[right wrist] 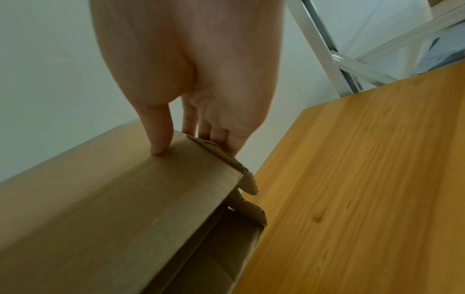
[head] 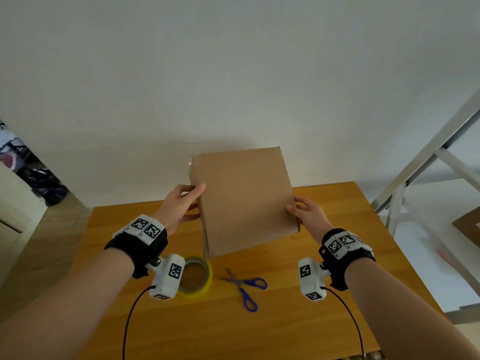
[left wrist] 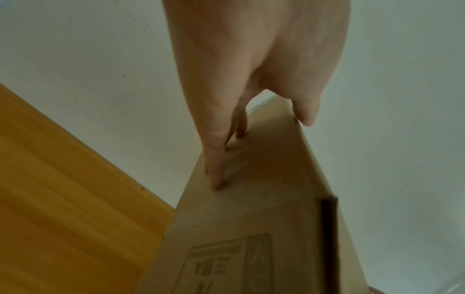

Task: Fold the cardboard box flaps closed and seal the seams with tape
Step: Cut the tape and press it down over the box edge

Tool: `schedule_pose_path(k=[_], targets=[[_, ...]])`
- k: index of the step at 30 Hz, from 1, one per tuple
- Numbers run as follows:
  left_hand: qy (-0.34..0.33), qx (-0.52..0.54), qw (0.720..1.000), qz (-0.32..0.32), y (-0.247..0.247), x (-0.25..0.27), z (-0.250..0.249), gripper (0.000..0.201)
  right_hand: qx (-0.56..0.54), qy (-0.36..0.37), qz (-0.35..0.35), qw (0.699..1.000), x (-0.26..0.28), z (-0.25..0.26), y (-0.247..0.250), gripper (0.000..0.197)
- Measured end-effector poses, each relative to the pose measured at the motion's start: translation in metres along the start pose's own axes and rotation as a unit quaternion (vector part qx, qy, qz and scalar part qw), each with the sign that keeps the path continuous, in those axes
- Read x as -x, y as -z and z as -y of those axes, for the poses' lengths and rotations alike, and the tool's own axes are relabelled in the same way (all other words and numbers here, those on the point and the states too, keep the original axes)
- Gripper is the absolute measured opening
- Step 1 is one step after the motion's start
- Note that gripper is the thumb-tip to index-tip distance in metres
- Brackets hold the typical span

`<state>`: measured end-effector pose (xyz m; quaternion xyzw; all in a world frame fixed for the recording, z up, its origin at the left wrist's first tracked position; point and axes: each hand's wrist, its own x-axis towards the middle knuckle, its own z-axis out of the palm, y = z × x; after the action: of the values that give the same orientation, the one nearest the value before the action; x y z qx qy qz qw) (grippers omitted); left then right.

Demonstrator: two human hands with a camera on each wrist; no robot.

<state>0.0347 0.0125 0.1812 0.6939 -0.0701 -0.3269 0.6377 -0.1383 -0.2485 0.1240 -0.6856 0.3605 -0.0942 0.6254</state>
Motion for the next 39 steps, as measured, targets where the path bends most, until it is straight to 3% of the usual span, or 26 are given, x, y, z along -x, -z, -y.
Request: schedule_pose_path(k=[7, 10, 14, 20, 25, 30, 35, 39], targets=[[0.001, -0.006, 1.000, -0.001, 0.013, 0.001, 0.001, 0.036, -0.031, 0.002, 0.054, 0.998, 0.010, 0.013, 0.008, 0.030], [0.020, -0.004, 1.000, 0.019, 0.017, 0.005, 0.003, 0.049, -0.040, 0.009, 0.086, 0.995, 0.017, 0.019, 0.012, 0.039], [0.034, -0.020, 0.999, 0.034, 0.012, 0.013, 0.005, 0.046, -0.050, 0.015, 0.126, 0.991, 0.023, 0.018, 0.019, 0.045], [0.054, 0.010, 0.998, 0.026, 0.004, 0.017, 0.013, 0.045, -0.146, 0.011, 0.124, 0.981, 0.027, 0.012, 0.025, 0.042], [0.081, 0.051, 0.995, 0.040, 0.005, 0.016, 0.025, 0.053, -0.091, 0.035, 0.120, 0.988, 0.027, 0.010, 0.026, 0.038], [0.109, 0.062, 0.992, 0.027, 0.001, 0.012, 0.033, 0.062, -0.107, -0.009, 0.122, 0.987, 0.027, 0.006, 0.024, 0.037], [0.118, 0.079, 0.990, 0.013, -0.008, 0.003, 0.038, 0.052, -0.143, -0.034, 0.107, 0.983, 0.019, -0.003, 0.023, 0.034], [0.124, 0.105, 0.987, 0.008, -0.010, 0.000, 0.037, 0.063, -0.160, -0.053, 0.098, 0.981, 0.009, -0.004, 0.021, 0.033]])
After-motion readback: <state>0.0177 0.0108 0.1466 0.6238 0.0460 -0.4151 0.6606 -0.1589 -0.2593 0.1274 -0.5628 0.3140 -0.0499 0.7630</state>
